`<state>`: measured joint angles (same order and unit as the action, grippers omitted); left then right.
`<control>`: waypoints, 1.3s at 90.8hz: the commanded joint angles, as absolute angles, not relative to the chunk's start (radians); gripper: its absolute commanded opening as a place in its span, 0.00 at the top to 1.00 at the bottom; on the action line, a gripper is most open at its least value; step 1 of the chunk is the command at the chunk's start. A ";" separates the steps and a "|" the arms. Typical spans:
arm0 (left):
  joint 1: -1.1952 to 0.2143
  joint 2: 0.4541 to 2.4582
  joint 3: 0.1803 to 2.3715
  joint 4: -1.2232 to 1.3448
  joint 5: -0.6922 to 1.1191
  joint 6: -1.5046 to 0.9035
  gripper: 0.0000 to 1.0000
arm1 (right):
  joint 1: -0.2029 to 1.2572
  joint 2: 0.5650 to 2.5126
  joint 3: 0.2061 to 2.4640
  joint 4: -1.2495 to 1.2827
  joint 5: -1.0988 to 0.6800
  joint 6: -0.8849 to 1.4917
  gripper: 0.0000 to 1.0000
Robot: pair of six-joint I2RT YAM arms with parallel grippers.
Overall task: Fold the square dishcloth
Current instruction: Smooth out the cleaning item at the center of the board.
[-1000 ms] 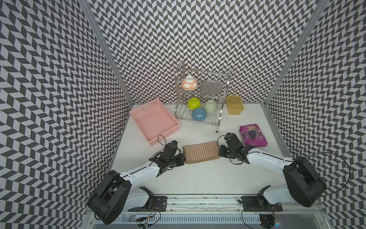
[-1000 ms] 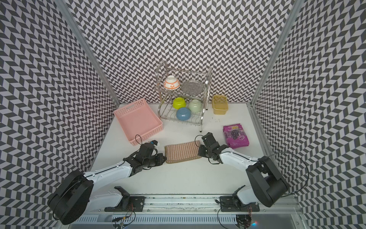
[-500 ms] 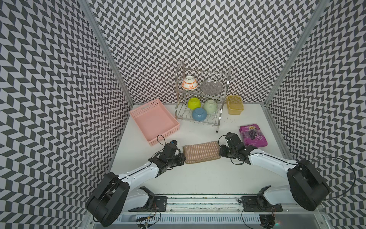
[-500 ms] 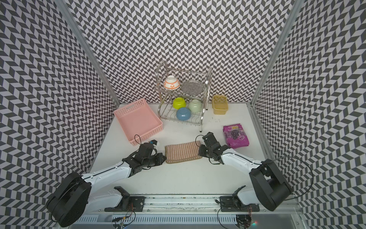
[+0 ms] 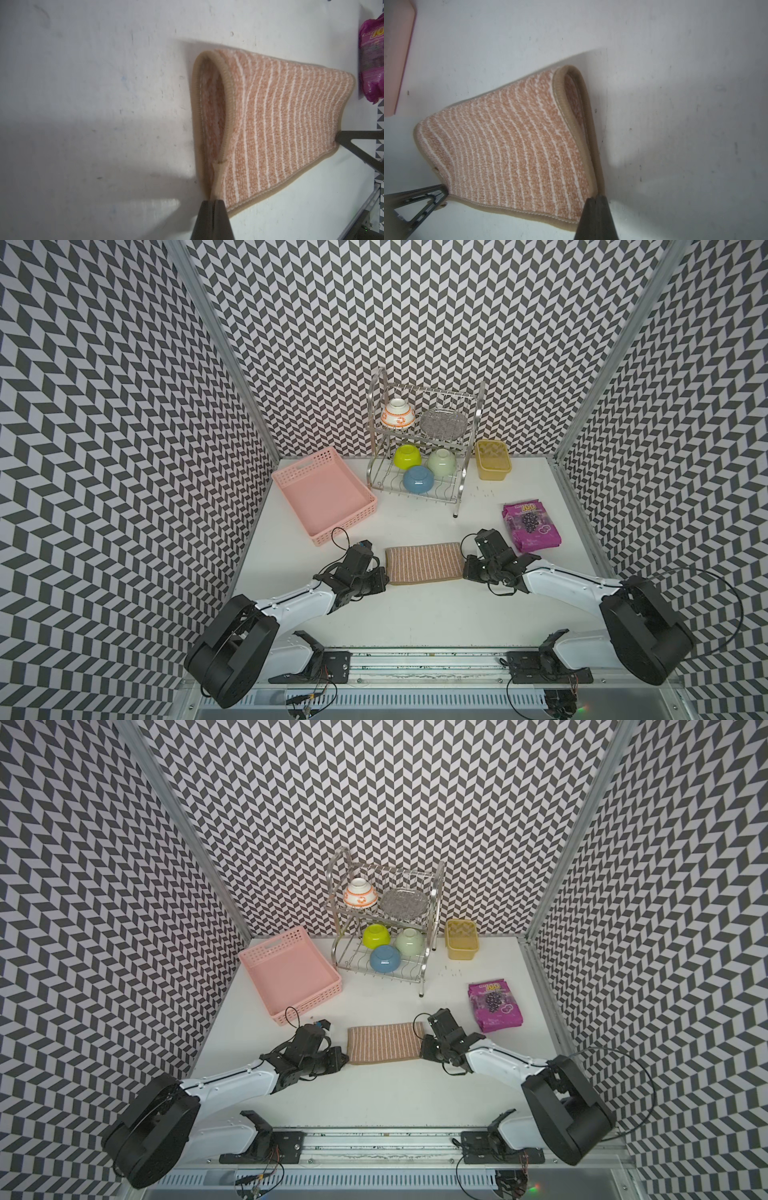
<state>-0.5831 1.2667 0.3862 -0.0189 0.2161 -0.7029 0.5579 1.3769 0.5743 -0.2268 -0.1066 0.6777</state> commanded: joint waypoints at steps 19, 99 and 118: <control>-0.589 1.309 0.371 0.032 0.201 -0.715 0.84 | 0.562 1.389 0.559 -0.152 -0.093 0.687 1.00; -0.592 1.163 0.598 0.011 0.128 -0.696 0.54 | 0.564 1.324 0.757 -0.160 -0.048 0.548 0.82; -0.592 1.336 0.613 0.134 0.206 -0.690 0.63 | 0.570 1.461 0.804 -0.097 -0.105 0.546 0.83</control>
